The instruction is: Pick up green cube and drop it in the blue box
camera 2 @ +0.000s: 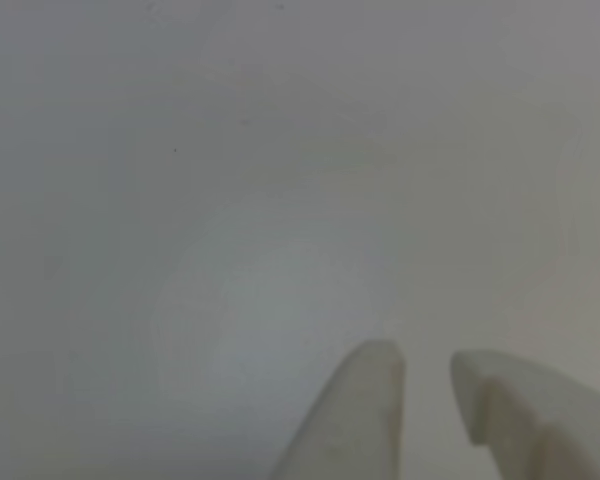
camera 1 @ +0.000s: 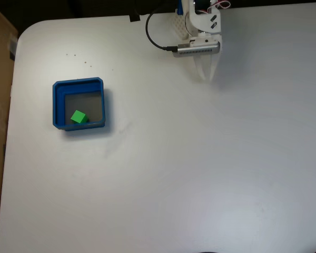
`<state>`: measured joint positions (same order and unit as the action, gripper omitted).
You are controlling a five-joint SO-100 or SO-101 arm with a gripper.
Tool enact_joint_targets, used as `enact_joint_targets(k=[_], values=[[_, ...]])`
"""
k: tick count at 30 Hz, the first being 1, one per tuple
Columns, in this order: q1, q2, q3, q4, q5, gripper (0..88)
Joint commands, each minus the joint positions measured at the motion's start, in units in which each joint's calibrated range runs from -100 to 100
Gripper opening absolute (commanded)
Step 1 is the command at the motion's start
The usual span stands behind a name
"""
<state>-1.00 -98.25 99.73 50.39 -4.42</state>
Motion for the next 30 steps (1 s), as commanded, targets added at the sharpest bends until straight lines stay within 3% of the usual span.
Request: enact_joint_targets(k=[1, 27, 30], values=[[-0.3, -0.91, 0.18, -0.74, -0.05, 0.6], [-0.23, -0.24, 0.0, -0.91, 0.49, 0.6], [-0.23, -0.24, -0.09, -0.91, 2.3, 0.6]])
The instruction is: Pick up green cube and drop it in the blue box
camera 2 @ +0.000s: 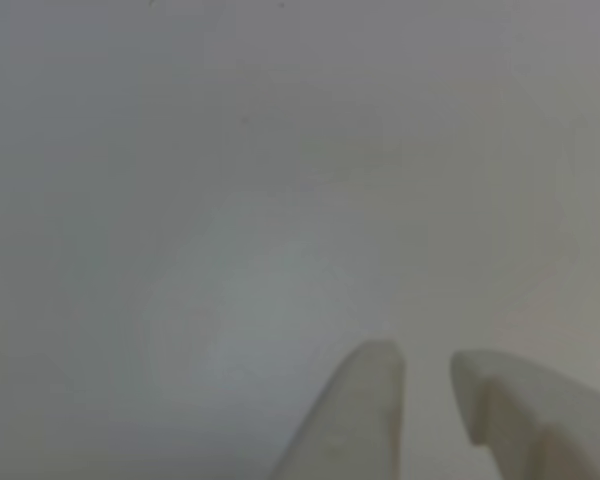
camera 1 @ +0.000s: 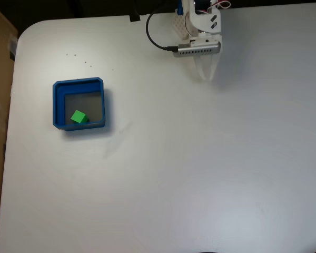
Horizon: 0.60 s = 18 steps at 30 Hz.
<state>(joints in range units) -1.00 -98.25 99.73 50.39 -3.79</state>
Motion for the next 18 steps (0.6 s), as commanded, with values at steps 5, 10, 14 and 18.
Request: enact_joint_targets(k=[5, 10, 14, 18], values=[[-0.02, -0.49, 0.0, -0.99, 5.47, 0.6], [-0.02, -0.58, 0.0, -0.82, 5.52, 0.6], [-0.02, -0.58, 0.0, -0.82, 5.52, 0.6], [-0.02, -0.58, 0.09, -0.82, 5.52, 0.6]])
